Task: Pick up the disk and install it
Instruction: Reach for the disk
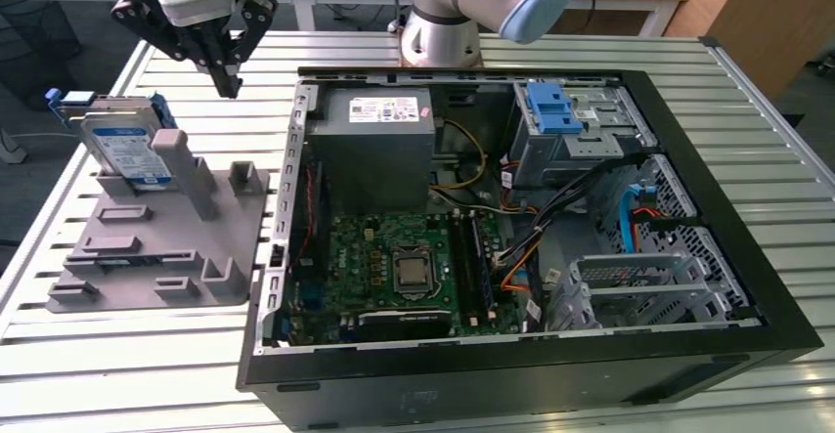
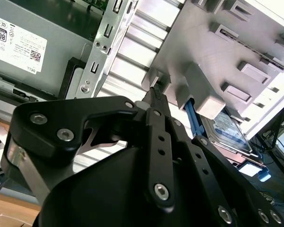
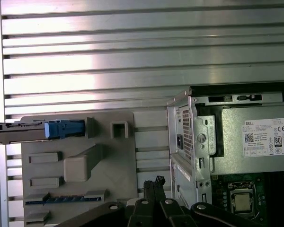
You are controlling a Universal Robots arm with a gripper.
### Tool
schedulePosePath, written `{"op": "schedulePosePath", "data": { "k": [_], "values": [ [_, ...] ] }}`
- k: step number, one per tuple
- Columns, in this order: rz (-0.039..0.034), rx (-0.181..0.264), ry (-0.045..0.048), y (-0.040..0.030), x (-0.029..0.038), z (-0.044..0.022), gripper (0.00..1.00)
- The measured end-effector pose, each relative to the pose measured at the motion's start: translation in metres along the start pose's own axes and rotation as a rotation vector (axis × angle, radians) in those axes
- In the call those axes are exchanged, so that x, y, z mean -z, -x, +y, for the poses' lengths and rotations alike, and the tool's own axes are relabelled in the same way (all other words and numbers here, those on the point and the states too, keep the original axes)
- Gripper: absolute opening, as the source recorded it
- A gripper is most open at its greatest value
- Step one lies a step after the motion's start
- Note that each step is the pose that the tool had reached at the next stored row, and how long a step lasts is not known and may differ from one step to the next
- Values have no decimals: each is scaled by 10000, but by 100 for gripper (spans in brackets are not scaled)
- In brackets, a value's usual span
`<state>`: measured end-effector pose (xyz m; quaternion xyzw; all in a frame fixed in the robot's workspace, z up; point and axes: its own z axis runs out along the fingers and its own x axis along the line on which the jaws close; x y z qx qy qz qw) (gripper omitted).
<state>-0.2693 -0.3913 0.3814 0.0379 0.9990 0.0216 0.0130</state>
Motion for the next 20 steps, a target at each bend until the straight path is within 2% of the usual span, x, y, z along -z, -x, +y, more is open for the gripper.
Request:
{"op": "schedulePosePath", "data": {
  "k": [7, 20],
  "values": [
    [1, -1, 0, -9, 1, -1, 11],
    [0, 0, 0, -175, 3, 20, 11]
  ]
}}
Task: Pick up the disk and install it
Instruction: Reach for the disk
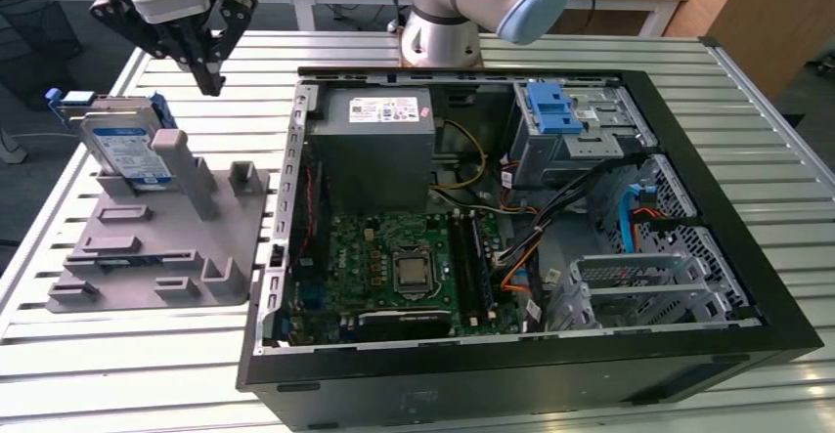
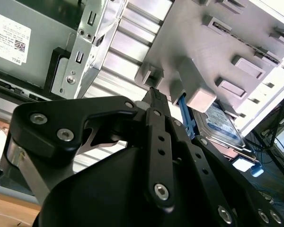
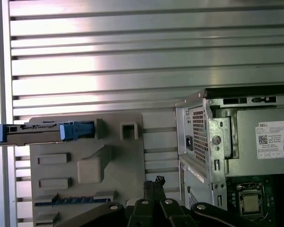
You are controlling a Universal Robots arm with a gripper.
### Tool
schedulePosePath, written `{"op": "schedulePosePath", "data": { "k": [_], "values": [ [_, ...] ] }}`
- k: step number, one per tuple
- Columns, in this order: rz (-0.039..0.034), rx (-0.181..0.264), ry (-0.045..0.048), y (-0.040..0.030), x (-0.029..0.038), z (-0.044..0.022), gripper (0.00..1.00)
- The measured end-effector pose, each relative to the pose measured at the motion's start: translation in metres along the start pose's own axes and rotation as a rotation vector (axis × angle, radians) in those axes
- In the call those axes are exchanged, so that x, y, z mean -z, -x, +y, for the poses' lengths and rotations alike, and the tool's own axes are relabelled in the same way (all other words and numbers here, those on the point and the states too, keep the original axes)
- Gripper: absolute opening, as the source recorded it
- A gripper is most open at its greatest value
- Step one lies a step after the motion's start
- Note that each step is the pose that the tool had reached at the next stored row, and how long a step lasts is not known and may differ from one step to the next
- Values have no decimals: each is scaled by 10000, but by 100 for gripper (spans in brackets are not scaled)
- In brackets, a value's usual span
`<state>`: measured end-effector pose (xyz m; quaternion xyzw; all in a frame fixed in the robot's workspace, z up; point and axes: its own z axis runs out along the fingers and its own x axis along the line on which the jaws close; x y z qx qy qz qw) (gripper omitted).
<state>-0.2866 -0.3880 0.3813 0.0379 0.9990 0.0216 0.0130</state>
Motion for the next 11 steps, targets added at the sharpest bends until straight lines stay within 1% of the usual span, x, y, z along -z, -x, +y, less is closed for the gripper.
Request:
{"op": "schedulePosePath", "data": {
  "k": [5, 11],
  "values": [
    [0, 0, 0, -53, 1, 2, 11],
    [0, 1, 0, -82, 2, 5, 11]
  ]
}}
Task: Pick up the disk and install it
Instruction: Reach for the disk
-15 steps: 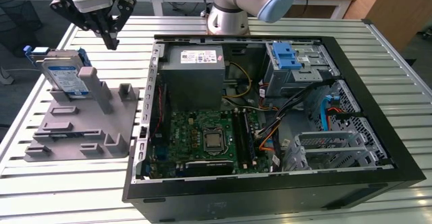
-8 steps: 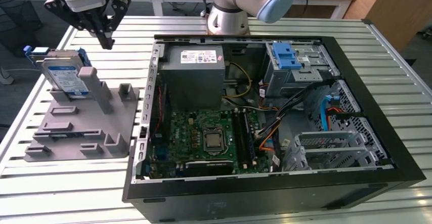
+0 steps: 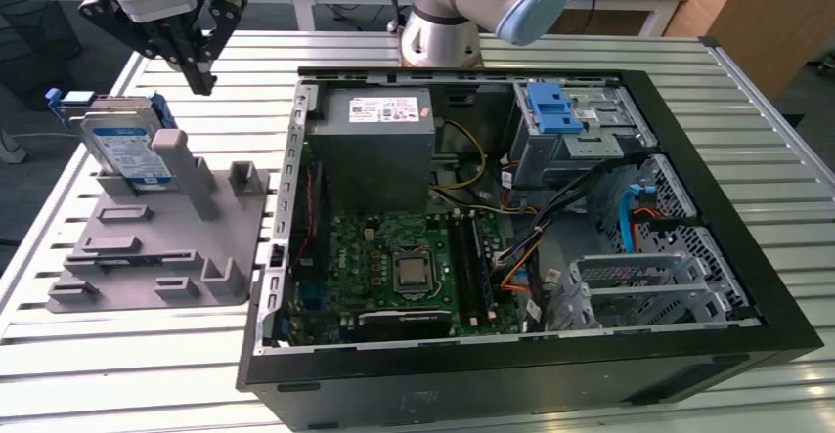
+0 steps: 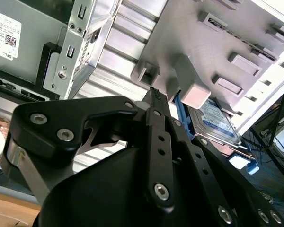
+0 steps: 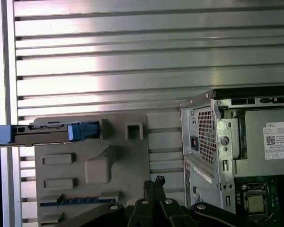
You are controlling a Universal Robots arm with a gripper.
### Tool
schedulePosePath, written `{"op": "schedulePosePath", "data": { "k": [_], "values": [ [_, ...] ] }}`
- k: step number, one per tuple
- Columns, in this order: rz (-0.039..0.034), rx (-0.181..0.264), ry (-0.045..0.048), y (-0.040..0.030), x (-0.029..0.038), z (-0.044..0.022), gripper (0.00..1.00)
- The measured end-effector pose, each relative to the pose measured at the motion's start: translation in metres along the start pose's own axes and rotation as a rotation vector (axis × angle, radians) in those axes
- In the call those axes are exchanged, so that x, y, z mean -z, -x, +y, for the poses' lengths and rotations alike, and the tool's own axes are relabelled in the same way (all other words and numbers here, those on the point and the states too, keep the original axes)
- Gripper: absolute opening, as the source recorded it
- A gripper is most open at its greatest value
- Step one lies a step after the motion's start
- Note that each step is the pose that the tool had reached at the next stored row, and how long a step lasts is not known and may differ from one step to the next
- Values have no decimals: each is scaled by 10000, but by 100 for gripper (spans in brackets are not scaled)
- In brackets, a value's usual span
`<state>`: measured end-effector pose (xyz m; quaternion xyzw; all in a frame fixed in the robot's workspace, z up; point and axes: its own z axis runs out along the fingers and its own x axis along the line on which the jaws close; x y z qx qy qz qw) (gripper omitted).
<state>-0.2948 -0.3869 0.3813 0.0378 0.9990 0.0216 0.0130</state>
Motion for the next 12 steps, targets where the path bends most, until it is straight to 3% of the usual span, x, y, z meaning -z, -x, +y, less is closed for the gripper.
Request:
{"op": "schedulePosePath", "data": {
  "k": [12],
  "values": [
    [0, -1, 0, -27, 0, -2, 11]
  ]
}}
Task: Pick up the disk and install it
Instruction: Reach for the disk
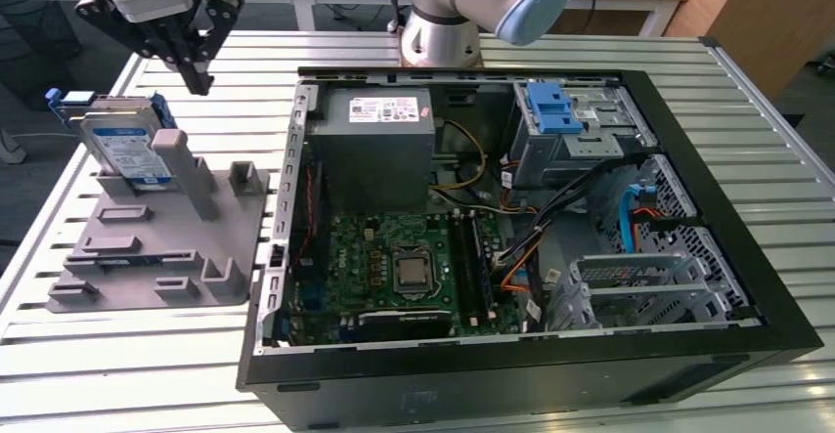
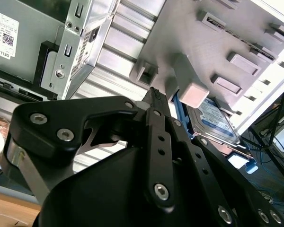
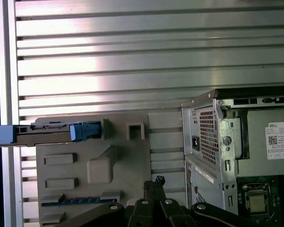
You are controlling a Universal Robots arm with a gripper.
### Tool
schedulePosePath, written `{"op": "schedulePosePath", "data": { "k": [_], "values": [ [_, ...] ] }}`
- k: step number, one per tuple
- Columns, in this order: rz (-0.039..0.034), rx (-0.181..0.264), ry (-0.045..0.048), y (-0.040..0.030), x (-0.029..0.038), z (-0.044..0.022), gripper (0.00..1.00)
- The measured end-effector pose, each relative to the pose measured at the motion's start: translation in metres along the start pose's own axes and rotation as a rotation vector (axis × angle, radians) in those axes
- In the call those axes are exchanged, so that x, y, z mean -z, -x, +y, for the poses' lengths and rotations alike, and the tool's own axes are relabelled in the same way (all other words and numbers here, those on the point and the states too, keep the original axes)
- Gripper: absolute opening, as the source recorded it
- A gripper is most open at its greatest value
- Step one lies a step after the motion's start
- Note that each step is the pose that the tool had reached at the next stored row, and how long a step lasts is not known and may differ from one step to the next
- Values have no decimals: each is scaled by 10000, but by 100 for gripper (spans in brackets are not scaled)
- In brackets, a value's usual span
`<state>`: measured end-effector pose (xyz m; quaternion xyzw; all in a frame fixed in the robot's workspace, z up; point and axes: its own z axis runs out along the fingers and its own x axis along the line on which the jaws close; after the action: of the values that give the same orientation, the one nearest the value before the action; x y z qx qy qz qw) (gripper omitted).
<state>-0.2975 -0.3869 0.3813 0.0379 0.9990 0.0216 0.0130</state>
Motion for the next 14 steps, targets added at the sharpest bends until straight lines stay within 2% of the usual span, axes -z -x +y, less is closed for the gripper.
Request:
{"op": "schedulePosePath", "data": {
  "k": [14],
  "values": [
    [0, 1, 0, -39, 0, -3, 11]
  ]
}}
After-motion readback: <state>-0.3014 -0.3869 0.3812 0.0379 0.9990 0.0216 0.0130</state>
